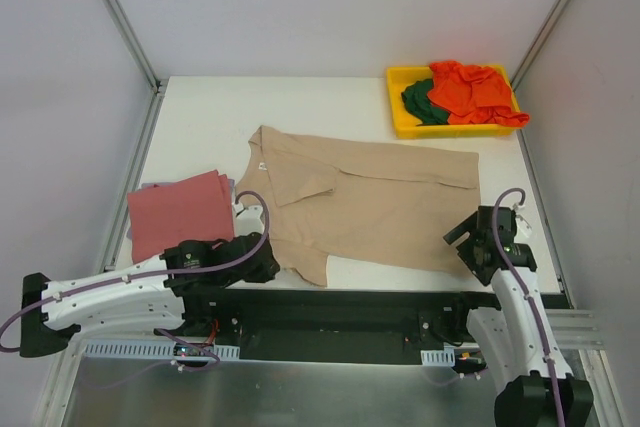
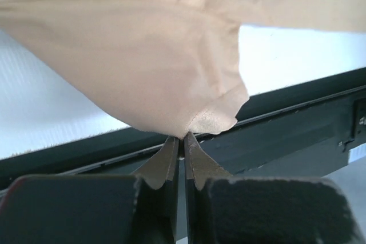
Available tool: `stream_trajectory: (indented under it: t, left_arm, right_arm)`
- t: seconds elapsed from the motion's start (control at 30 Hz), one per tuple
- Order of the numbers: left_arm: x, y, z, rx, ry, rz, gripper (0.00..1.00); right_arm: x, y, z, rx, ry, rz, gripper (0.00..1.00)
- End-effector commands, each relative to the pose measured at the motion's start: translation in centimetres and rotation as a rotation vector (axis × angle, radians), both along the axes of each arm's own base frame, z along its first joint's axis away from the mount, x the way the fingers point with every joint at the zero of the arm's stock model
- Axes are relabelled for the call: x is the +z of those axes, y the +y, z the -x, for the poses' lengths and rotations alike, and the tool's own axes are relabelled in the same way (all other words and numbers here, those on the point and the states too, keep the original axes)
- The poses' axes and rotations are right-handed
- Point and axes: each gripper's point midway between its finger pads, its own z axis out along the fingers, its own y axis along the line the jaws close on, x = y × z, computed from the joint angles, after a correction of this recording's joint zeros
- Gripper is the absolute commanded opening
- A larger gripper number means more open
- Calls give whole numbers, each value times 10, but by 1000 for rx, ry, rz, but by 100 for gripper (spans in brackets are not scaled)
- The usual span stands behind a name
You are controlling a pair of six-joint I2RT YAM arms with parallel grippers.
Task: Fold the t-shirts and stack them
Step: Grap the side of the flattened tshirt closest away from the robot with both arms
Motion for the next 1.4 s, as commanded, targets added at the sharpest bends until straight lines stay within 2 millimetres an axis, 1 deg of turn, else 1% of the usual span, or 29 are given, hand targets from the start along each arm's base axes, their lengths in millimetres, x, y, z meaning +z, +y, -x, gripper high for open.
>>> stream_trajectory:
  t: [0.0,0.03,0.13,0.33,0.47,0.57,0.7,0.87,0.97,1.07,1.2,1.3,1.37]
  left_arm:
    - [39,-2,-29,3,-180,-9,0]
    - [44,-2,-32,5,-195,-11,0]
    - [51,-3,-42,17,-221,-13,0]
    - [53,-8,-58,29,-211,1,0]
    - [53,-7,-70,36,-205,-4,0]
    - [55,-8,-76,38,-207,-8,0]
    - [57,-10,-82,36,-212,-11,0]
    - [64,-11,-89,37,-232,-10,0]
    - [68,-10,-95,42,-247,-9,0]
    - [72,-11,-103,57,-260,5,0]
    - [82,-13,-120,64,-277,24,0]
    - [89,-14,-136,76,-286,34,0]
    - [93,-12,-150,111,-284,42,0]
  right_arm:
    - [-9,7,-2,-58,-12,-66,99]
    - [-10,8,-3,-53,-8,-72,99]
    - [-17,5,-5,-56,17,-51,94]
    - [-30,4,-7,-45,74,-46,86]
    - [-30,2,-8,-37,86,-32,82]
    - [-29,-2,-7,-48,76,-10,69]
    - [-28,-5,-9,-50,48,5,45]
    - [-23,-4,-12,-6,31,14,20]
    - [-19,-6,-16,11,26,30,11]
    - [-17,-3,-20,51,29,26,1]
    - [-8,1,-32,101,12,18,1]
    - [1,1,-42,124,-5,28,1]
    - [5,0,-48,139,-14,34,1]
